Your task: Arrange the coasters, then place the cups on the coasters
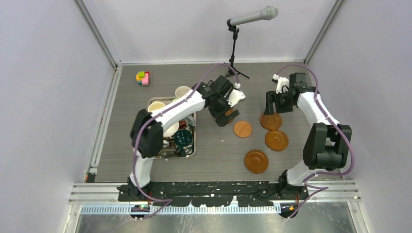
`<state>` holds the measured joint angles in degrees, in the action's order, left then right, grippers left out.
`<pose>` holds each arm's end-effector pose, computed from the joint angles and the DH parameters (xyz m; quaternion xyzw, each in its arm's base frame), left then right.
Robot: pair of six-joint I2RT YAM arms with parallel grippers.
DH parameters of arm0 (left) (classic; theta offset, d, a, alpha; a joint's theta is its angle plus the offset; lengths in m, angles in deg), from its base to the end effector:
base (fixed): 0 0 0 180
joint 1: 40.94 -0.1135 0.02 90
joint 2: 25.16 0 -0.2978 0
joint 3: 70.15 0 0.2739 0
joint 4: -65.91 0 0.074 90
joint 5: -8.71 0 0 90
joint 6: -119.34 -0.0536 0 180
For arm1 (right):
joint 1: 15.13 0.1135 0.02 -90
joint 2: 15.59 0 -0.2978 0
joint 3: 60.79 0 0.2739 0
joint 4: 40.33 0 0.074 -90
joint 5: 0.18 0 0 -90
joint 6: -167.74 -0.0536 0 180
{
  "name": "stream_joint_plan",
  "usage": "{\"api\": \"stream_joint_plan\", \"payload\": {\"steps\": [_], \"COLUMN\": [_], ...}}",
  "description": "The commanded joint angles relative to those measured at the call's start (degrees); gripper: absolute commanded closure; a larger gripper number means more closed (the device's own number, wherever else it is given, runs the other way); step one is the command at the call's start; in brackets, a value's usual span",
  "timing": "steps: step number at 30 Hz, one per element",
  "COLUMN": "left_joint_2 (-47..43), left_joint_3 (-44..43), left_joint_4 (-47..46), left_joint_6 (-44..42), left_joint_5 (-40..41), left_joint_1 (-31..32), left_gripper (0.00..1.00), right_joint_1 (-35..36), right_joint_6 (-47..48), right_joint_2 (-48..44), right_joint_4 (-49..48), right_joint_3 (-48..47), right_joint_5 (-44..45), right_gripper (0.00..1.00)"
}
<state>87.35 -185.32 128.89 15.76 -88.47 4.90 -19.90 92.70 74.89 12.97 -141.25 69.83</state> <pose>0.3230 -0.3423 0.2908 0.4921 0.8300 -0.1292 0.2287 0.3484 -0.0107 0.2525 -0.1250 0.9509 0.1275 0.2528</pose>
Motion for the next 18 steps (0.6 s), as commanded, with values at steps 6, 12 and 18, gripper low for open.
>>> {"api": "stream_joint_plan", "payload": {"steps": [6, 12, 18], "left_joint_2": [9.49, 9.44, 10.74], "left_joint_3": [-4.99, 0.26, 1.43], "left_joint_4": [-6.82, -12.75, -16.84], "left_joint_6": [-1.5, -5.11, -9.02], "left_joint_5": [2.79, 1.51, 0.34], "left_joint_1": [1.44, 1.44, 1.44], "left_gripper": [0.11, 0.15, 0.18], "right_joint_1": [-0.36, -0.38, -0.32], "right_joint_6": [3.57, 3.83, 5.16], "right_joint_2": [4.45, 10.46, 13.96], "right_joint_4": [-0.43, -1.48, -1.55], "right_joint_3": [-0.57, -2.34, -3.92], "right_joint_5": [3.3, 6.92, 10.96], "right_gripper": [0.32, 0.33, 0.34]}}
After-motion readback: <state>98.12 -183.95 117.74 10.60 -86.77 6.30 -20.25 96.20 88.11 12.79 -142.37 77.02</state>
